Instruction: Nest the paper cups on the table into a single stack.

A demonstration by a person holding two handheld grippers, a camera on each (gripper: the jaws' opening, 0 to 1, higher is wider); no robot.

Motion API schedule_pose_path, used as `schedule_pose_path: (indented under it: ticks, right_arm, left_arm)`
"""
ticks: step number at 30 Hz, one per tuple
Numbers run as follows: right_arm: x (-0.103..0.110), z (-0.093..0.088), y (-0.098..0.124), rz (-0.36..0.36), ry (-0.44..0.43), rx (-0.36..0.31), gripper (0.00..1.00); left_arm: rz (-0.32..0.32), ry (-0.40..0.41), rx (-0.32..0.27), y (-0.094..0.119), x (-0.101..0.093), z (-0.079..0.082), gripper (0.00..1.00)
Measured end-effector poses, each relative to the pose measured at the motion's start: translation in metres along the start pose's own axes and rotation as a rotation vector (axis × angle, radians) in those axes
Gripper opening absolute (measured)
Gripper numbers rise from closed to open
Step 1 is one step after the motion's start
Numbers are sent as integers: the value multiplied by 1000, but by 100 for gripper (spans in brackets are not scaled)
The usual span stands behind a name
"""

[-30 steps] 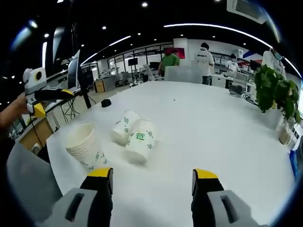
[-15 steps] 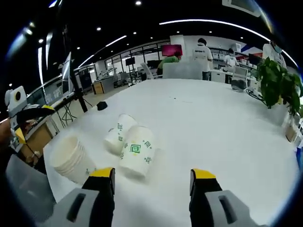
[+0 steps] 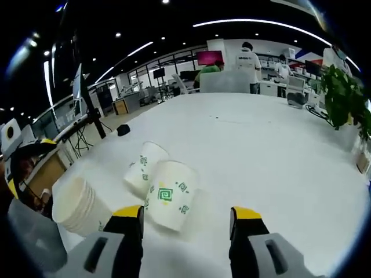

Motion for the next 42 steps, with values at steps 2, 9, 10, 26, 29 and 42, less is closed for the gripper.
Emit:
schedule_pose_path:
  ticks: [2, 9, 10, 26, 29, 42]
  right_arm:
    - [3, 0, -5, 10, 2, 5, 59]
    - [12, 0, -15, 28, 5, 33, 57]
    - [13, 0, -17, 29, -2, 42, 57]
    - [23, -8, -26, 13, -42, 118, 38]
    - [21, -9, -25, 8, -43, 118, 37]
    - [11, -2, -8, -25, -91, 53, 37]
  left_arm:
    - [0, 10, -11, 1, 0, -1, 90]
    - [4, 34, -32, 3, -1, -1, 99]
    - [7, 45, -27, 4, -1, -2, 99]
    - [18, 67, -46, 7, -4, -5, 98]
    - [15, 74, -51, 8, -4, -5, 96]
    - [11, 109, -54, 5, 0, -6, 93]
Point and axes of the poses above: the point that each gripper's makers call its tool centre point, and the gripper's own axes: y roughly backward along the fingers, x roughly to its left, z roughly out of its top, the point moved 10 cm from there along y, roughly backward along the fingers, and after that the axes turned 9 degrees about -z, right-handed, at the moved point
